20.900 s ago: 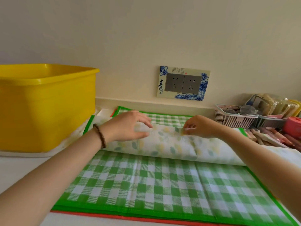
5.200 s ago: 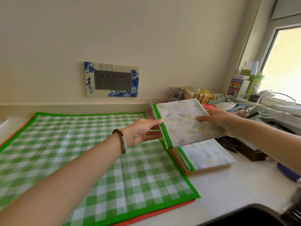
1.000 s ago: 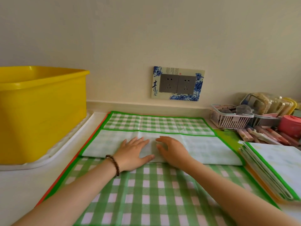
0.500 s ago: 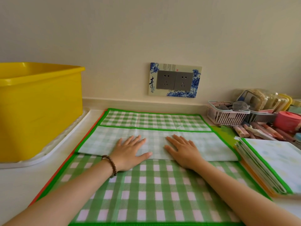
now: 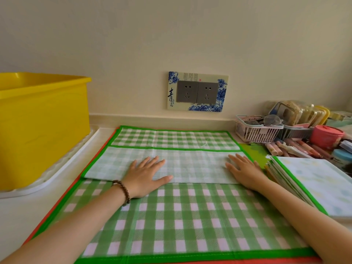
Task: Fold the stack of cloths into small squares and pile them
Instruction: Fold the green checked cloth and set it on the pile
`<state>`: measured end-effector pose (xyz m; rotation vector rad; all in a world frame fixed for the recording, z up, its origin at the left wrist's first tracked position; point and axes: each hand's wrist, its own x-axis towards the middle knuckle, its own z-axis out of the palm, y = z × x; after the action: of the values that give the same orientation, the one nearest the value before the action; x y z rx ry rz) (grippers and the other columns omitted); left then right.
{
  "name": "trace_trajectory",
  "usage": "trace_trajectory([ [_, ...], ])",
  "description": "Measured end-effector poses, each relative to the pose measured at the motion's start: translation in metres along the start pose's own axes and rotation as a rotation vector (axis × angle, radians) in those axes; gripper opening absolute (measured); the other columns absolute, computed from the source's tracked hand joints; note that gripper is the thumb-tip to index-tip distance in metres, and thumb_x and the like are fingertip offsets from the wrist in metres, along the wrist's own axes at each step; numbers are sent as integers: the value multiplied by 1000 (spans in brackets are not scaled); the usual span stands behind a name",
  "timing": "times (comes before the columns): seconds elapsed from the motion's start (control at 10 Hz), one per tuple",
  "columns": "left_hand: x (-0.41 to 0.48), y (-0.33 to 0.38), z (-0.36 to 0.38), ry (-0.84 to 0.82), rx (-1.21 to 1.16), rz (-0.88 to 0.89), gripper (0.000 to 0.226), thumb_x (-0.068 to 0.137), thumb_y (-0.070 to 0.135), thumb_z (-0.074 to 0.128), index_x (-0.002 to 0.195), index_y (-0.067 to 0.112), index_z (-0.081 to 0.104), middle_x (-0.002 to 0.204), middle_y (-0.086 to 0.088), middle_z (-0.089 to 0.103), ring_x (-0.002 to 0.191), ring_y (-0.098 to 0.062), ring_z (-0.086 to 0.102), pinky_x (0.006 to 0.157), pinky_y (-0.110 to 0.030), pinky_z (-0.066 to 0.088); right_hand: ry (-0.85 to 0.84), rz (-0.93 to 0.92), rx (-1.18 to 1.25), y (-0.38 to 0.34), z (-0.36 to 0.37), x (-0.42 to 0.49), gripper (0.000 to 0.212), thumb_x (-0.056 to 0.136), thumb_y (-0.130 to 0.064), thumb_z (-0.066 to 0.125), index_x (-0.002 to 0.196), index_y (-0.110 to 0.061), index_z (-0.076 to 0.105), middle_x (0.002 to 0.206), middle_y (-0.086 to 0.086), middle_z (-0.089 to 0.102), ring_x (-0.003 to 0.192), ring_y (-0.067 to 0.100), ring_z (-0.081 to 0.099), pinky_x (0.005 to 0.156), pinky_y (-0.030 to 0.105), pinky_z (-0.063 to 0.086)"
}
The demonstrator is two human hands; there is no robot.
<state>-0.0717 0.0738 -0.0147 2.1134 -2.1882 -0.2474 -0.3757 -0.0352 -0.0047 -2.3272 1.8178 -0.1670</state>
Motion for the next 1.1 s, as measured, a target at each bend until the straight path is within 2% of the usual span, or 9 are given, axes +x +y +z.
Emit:
trace_trajectory([
  [0.1, 0, 0, 0, -3, -14, 7, 103, 52, 92, -6, 145, 48, 1, 157, 10, -9, 145, -12, -11, 116, -46, -7, 48, -109, 55, -32, -1, -11, 58, 96, -56, 26, 148, -32, 19, 158, -3, 13, 145, 17, 13, 118, 40, 6],
  [0.2, 0, 0, 0, -6, -27, 10, 106, 47, 95, -8, 144, 52, 3, 158, 10, -9, 145, -12, -11, 116, -46, -7, -13, -290, 71, -75, 9, -25, 58, 95, -57, 24, 148, -34, 20, 158, -5, 11, 145, 14, 9, 119, 41, 3],
  [0.3, -1, 1, 0, 1, -26, 5, 108, 45, 95, -9, 143, 52, 3, 158, 10, -8, 145, -12, -10, 116, -45, -7, -57, -381, 56, -105, 23, -34, 58, 94, -59, 24, 148, -37, 18, 158, -8, 9, 146, 13, 3, 118, 40, -2],
  [0.4, 0, 2, 0, -8, -35, 0, 108, 44, 95, -9, 143, 53, 3, 158, 10, -8, 145, -12, -11, 116, -45, -7, -61, -388, 27, -113, 32, -39, 58, 94, -61, 23, 147, -40, 15, 158, -9, 8, 146, 12, 0, 119, 40, -3],
  [0.6, -2, 4, -2, -15, -7, -23, 67, 83, 75, 18, 145, 51, 6, 158, 10, -6, 145, -12, -10, 117, -45, -7, -76, -361, -4, -113, 33, -38, 58, 92, -63, 19, 146, -45, 11, 158, -11, 5, 146, 12, -3, 118, 46, -5],
  [0.8, -11, -9, -3, -28, 7, -25, 60, 89, 69, 18, 145, 51, 4, 158, 13, -7, 145, -12, -10, 116, -47, -8, -95, -363, -15, -111, 32, -35, 58, 91, -65, 18, 146, -47, 9, 158, -13, 4, 146, 11, -2, 118, 47, -4],
  [1.1, -46, -58, -10, -25, 18, -154, 59, 88, 69, 13, 143, 54, 1, 156, 16, -10, 144, -12, -12, 115, -50, -8, -94, -375, -12, -110, 32, -33, 58, 91, -66, 18, 145, -48, 8, 158, -14, 3, 145, 10, -2, 118, 46, -5],
])
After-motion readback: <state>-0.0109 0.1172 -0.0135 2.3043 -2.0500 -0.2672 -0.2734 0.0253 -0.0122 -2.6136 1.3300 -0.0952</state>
